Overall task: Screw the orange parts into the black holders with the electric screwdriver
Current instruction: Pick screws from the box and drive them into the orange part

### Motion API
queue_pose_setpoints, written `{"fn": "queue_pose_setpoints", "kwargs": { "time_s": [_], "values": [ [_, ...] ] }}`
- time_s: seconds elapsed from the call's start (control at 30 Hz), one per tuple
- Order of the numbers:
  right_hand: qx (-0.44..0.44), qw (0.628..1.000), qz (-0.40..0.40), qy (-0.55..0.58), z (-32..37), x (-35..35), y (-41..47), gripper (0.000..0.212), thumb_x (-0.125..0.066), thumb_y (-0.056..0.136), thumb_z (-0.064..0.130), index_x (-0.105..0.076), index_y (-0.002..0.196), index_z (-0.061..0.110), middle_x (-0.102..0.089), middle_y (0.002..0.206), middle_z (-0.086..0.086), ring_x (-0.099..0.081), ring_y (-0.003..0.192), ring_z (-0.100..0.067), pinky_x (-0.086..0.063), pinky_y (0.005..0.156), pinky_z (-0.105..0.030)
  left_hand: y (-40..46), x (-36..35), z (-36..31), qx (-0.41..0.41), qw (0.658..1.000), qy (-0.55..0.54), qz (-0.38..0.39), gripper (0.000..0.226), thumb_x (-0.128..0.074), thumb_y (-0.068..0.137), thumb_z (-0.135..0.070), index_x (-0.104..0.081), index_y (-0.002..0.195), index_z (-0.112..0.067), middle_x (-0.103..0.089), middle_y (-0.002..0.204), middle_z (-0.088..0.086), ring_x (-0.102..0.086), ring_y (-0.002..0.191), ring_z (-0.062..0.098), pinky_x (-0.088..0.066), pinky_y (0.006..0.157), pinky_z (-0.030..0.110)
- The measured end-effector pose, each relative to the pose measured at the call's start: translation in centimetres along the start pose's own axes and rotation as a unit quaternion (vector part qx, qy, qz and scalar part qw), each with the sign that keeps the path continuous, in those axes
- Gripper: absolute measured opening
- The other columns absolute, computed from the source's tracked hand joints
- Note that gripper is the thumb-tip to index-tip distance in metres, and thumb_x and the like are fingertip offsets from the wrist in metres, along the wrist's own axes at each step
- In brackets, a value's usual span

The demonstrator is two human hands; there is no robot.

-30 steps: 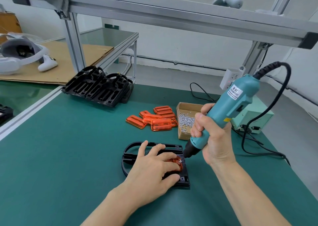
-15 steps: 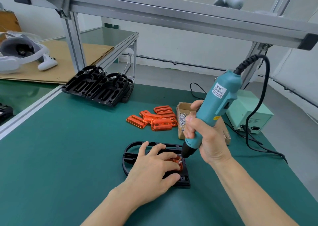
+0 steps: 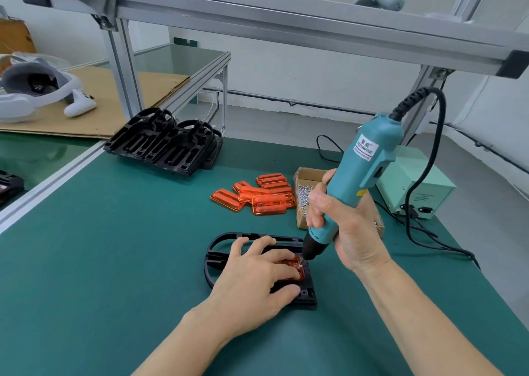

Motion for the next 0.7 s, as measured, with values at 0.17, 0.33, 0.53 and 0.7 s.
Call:
{"fn": "queue_pose_setpoints", "kwargs": {
  "time_s": [0.17,0.33,0.53,0.7],
  "values": [
    [-0.019,0.999,0.037,0.000,-0.54,-0.32,0.16,0.016,-0.067,0.076,0.018,-0.057,0.070,0.029,-0.049,0.051,0.001,-0.045,0.046,-0.014,-0.044,0.059,-0.029,0.06,0.01,0.05,0.003,1.000,-0.004,-0.004,0.038,-0.040,0.090,-0.056,-0.058,0.121,-0.044,-0.040,0.139,-0.031,-0.013,0.135,0.000,0.001,0.110,0.036],
    [-0.036,0.997,0.058,0.021,-0.89,-0.57,0.50,0.019,-0.067,0.074,0.013,-0.056,0.084,0.024,-0.046,0.053,-0.002,-0.042,0.044,-0.015,-0.043,0.057,-0.030,0.14,0.09,0.03,0.006,1.000,-0.016,0.003,0.036,-0.042,0.089,-0.055,-0.060,0.119,-0.045,-0.040,0.139,-0.031,-0.014,0.134,0.000,-0.003,0.111,0.039],
    [-0.054,0.998,0.018,0.040,-0.85,-0.42,0.91,0.025,-0.066,0.073,0.004,-0.059,0.085,0.025,-0.043,0.056,-0.004,-0.039,0.042,-0.015,-0.041,0.051,-0.029,0.11,0.17,0.05,0.008,1.000,-0.020,0.007,0.035,-0.043,0.090,-0.054,-0.059,0.120,-0.045,-0.040,0.140,-0.030,-0.014,0.135,0.001,-0.004,0.111,0.039],
    [-0.058,0.996,-0.034,0.061,-0.64,-0.04,0.63,0.022,-0.061,0.074,0.002,-0.058,0.081,0.023,-0.042,0.056,-0.003,-0.037,0.042,-0.015,-0.039,0.048,-0.027,0.14,0.14,0.15,0.007,1.000,-0.022,0.009,0.036,-0.043,0.089,-0.057,-0.059,0.120,-0.046,-0.040,0.140,-0.031,-0.014,0.135,0.000,-0.004,0.110,0.038]
  ]
}}
Point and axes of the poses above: each hand's wrist, its own y-axis towards the middle knuckle, its own x-axis out of the back of the hand, z = x × y, the point moved 5 cm from there along y, towards the middle knuckle
